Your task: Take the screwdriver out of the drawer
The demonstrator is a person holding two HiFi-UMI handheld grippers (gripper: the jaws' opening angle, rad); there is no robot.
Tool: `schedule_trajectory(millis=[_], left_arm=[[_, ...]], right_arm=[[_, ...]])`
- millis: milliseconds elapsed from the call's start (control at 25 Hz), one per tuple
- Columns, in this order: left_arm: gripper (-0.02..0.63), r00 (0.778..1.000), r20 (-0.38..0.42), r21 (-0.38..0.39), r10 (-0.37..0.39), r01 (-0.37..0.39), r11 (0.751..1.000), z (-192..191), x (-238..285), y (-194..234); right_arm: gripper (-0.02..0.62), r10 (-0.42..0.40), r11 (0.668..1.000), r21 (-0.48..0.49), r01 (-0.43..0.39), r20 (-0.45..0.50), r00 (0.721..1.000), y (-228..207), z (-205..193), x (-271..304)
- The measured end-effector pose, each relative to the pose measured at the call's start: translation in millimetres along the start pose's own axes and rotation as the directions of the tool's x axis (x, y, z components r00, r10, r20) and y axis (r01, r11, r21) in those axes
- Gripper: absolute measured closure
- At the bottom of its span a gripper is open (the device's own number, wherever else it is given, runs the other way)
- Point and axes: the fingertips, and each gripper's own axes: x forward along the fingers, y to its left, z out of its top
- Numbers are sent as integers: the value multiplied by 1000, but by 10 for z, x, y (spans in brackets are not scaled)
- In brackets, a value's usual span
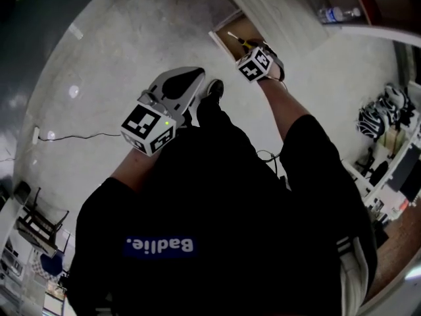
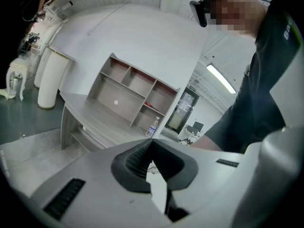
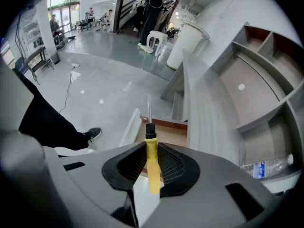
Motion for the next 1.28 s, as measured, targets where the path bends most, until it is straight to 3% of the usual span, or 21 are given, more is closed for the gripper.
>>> schedule_trajectory(millis=[520, 1040, 1280], left_arm=[[604, 993, 36, 72, -111, 108, 992, 332, 25, -458], [604, 977, 33, 150, -210, 203, 968, 619, 171, -757], [604, 971, 14, 157, -239, 234, 959, 623, 175, -847]], right_arm=[[500, -75, 952, 306, 11, 197, 978, -320, 93, -1360], [500, -151, 861, 498, -102, 441, 885, -283, 368, -2478], [500, -180, 796, 576, -183, 516, 838, -188, 432, -2759]])
